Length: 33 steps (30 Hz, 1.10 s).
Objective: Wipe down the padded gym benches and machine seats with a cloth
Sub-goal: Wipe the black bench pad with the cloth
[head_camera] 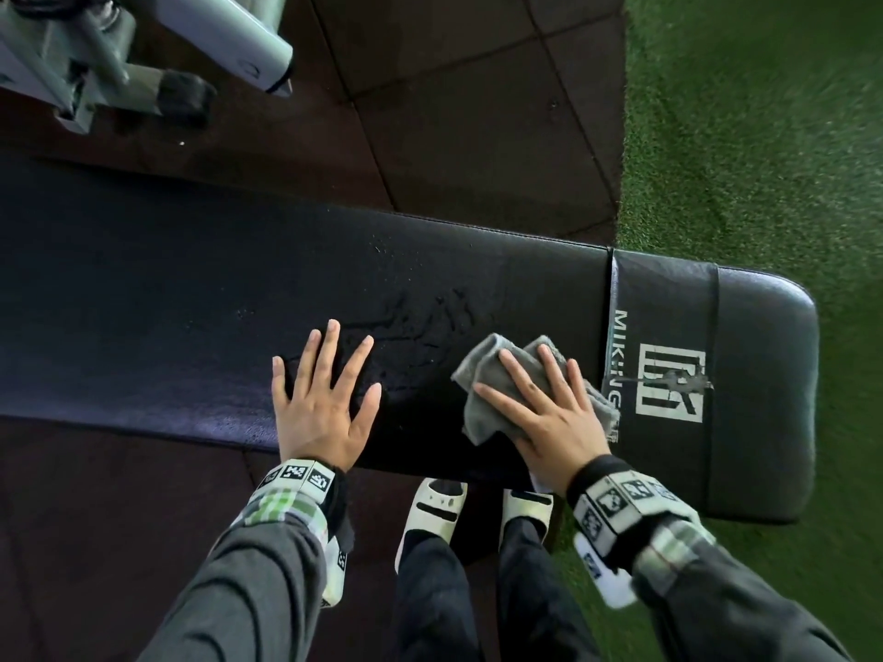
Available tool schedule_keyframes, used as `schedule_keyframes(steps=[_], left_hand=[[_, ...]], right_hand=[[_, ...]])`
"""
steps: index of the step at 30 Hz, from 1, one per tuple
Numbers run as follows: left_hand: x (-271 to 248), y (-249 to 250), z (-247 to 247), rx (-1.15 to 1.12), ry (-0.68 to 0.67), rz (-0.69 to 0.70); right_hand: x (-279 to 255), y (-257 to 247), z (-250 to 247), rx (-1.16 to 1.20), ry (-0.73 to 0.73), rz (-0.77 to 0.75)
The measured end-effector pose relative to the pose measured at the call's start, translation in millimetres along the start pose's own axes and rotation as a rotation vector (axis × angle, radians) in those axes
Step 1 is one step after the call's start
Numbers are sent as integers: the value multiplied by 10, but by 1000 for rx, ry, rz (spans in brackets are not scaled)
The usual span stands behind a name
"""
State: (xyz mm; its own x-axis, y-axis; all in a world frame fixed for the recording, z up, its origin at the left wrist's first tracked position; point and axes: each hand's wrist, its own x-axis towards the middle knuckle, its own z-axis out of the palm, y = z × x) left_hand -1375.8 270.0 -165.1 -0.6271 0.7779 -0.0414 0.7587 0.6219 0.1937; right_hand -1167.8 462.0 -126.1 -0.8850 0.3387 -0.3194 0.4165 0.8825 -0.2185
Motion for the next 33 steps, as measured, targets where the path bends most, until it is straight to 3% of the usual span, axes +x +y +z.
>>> schedule_keyframes(steps=[6, 9, 11, 17, 25, 27, 29, 33], left_hand=[[19, -36, -45, -33, -25, 3], [114, -112, -78, -21, -40, -21], [216, -160, -74, -19, -50, -50], [299, -142, -19, 12, -18, -84], [307, -132, -38, 12, 17, -92], [309, -127, -41, 6, 19, -96], [308, -126, -46, 0, 17, -101], [309, -121, -55, -2, 30, -101]], right_hand=[[30, -402, 166, -20, -25, -227], [-214, -261, 255, -107, -46, -379], [-371, -66, 269, -159, -49, -392], [-341, 353, 83, -60, -5, 18], [792, 270, -257, 92, 25, 311], [1020, 90, -277, 84, 21, 254], [1093, -126, -259, 38, 31, 96], [771, -251, -94, -62, 1, -247]])
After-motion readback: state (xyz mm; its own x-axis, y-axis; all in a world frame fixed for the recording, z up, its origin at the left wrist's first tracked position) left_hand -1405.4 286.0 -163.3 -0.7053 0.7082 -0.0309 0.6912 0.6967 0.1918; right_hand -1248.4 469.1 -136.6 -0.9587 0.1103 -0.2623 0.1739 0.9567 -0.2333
